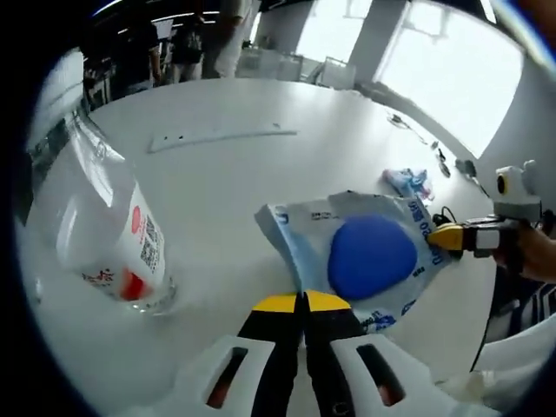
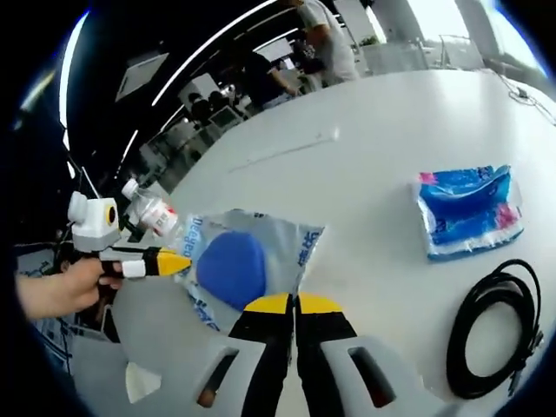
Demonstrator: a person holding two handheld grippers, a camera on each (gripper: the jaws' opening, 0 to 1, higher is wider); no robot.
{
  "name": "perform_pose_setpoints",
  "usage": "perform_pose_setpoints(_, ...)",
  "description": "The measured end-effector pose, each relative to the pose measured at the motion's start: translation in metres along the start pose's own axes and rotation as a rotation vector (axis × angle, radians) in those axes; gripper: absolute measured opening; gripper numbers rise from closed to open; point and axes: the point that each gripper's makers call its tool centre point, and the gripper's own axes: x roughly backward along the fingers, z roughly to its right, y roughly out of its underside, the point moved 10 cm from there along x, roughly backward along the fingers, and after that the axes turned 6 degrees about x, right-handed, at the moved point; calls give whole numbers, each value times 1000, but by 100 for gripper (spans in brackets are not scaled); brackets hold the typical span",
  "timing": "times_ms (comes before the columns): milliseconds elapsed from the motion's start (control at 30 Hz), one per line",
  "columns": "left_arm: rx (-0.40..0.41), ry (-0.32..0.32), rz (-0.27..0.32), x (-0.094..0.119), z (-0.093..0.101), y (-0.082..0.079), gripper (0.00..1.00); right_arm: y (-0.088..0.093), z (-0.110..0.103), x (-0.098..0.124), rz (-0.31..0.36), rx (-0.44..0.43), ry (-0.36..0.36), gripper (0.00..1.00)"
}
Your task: Arrange the tabletop items into an orderly group along one side of the table until the central work area is clear of visible clutter.
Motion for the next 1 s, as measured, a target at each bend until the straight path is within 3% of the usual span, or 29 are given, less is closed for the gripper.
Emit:
perform_pose_setpoints(367,-14,28,54,-3,24,-22,0,-31,24,13,48,43,28,0)
perform_pose_setpoints(833,-37,39,40,-33,40,-37,0,-46,58,7,45,68,75,0)
perform_pose_setpoints(1000,-20,22,23,-45,35,-40,0,-54,61,-7,-2,215,97,0)
